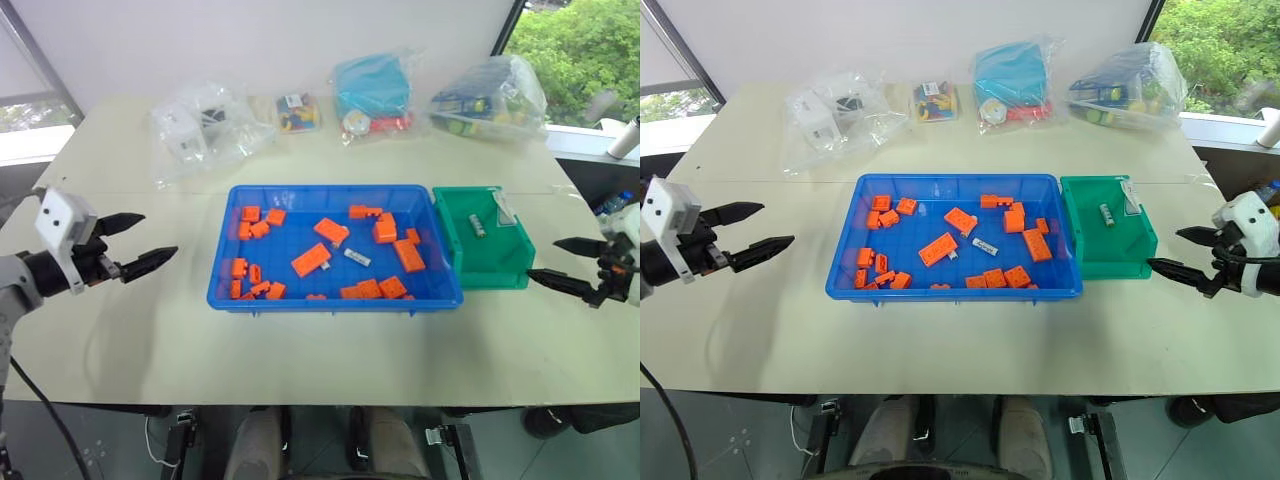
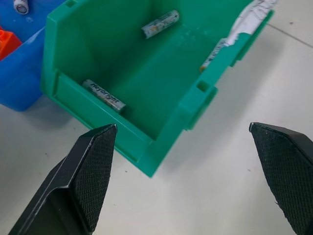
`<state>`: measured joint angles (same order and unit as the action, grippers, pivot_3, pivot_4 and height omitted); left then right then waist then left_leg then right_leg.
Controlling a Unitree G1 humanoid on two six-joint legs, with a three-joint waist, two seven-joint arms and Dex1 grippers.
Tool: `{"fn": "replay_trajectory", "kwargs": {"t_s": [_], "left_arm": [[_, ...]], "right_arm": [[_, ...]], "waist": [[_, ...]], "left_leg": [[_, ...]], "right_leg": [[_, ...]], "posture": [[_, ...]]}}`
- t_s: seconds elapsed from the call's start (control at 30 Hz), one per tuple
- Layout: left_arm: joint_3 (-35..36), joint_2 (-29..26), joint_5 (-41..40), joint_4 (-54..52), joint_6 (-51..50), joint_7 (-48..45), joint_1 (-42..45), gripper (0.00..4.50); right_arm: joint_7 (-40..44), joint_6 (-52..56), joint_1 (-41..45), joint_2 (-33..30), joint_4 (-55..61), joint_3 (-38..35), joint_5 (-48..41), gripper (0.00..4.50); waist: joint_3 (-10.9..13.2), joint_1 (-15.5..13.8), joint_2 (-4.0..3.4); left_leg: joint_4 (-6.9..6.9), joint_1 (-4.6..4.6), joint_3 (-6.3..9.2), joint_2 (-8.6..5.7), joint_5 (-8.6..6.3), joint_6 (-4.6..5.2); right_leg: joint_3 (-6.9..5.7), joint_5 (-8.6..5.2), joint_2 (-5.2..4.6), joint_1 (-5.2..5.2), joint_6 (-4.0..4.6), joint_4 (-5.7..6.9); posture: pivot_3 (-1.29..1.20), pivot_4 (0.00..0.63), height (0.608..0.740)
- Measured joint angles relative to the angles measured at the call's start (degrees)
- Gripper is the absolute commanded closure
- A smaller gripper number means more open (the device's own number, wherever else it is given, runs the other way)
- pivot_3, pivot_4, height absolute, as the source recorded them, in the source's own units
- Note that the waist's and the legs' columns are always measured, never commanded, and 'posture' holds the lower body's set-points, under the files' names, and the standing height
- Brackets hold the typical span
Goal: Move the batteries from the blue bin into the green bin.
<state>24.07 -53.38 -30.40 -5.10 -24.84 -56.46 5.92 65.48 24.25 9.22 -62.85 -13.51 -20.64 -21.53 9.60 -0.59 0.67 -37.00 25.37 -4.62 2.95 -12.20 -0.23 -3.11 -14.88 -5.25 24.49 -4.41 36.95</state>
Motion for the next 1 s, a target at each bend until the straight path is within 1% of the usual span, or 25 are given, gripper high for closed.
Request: {"fn": "replay_trajectory", "kwargs": {"t_s": [0.2, 0.5, 0.6, 0.67, 0.73, 0.87, 0.97, 1.0], "left_arm": [[0.1, 0.0, 0.5, -0.4, 0.3, 0.9, -1.7, 0.00], [0.6, 0.2, -2.2, -1.9, -2.8, 2.5, -0.9, 0.00], [0.5, 0.2, -2.6, -2.3, -3.4, 2.6, -0.2, 0.00], [0.1, 0.6, -2.9, -2.7, -3.7, 2.9, 1.3, 0.00], [-0.8, 0.6, -3.0, -4.4, -3.8, 2.5, 1.6, 0.00], [-2.6, 0.6, -5.3, -7.3, -5.6, -0.4, 1.6, 0.00], [-3.0, 0.0, -7.3, -8.9, -7.7, -2.1, 2.3, 0.00], [-3.1, -0.1, -7.9, -9.7, -8.4, -2.6, 3.0, 0.00]], "right_arm": [[-1.0, 0.8, 1.0, 0.0, 0.7, 0.1, 0.0, 0.03], [-1.6, 4.2, 1.0, 0.1, 2.5, 0.1, -0.8, 0.03], [-1.9, 3.7, 1.4, 0.0, 2.4, 0.7, 0.0, 0.03], [-1.9, 3.7, 3.5, 0.0, 2.1, 2.2, 0.5, 0.03], [-1.6, 6.0, 6.1, 0.0, 3.1, 2.5, -0.5, 0.03], [-1.3, 15.2, 12.2, 0.3, 12.0, 4.0, -6.2, 0.03], [-3.2, 22.3, 17.8, 3.7, 18.8, 6.8, -11.0, 0.03], [-4.8, 25.3, 20.3, 6.1, 20.5, 8.3, -12.6, 0.03]], "waist": [[0.0, -0.1, 0.00], [0.0, 0.0, 0.00], [0.0, -0.1, 0.00], [0.0, 0.0, -0.01], [0.0, 0.0, -0.06], [0.1, 0.4, -0.09], [0.1, 0.5, -0.05], [0.1, 0.6, -0.04]], "left_leg": [[-0.01, 0.00, 0.00, 0.00, 0.00, 0.00], [-0.01, 0.00, 0.00, -0.02, 0.00, 0.00], [-0.02, 0.00, -0.03, -0.03, 0.00, 0.00], [-0.04, 0.00, -0.06, -0.03, 0.00, 0.00], [-0.03, 0.00, -0.05, -0.03, 0.00, 0.00], [0.00, 0.00, 0.01, 0.02, 0.00, 0.00], [-0.01, 0.00, 0.04, 0.05, 0.00, 0.00], [-0.02, 0.01, 0.04, 0.05, 0.00, 0.00]], "right_leg": [[0.00, 0.00, -0.01, 0.00, 0.00, 0.00], [0.00, 0.00, -0.01, -0.01, -0.01, 0.01], [-0.01, 0.00, -0.01, -0.01, -0.01, 0.01], [0.00, 0.01, -0.01, -0.01, -0.01, 0.02], [0.01, 0.01, -0.01, -0.01, -0.01, 0.03], [0.01, 0.01, 0.07, 0.03, -0.01, 0.05], [0.00, 0.01, 0.10, 0.02, -0.01, 0.05], [0.01, 0.01, 0.09, 0.02, 0.00, 0.06]], "posture": [[0.00, 0.150, 0.736], [0.00, 0.150, 0.736], [0.00, 0.150, 0.736], [0.00, 0.150, 0.736], [0.00, 0.150, 0.736], [0.00, 0.150, 0.736], [0.00, 0.150, 0.736], [0.00, 0.150, 0.736]]}}
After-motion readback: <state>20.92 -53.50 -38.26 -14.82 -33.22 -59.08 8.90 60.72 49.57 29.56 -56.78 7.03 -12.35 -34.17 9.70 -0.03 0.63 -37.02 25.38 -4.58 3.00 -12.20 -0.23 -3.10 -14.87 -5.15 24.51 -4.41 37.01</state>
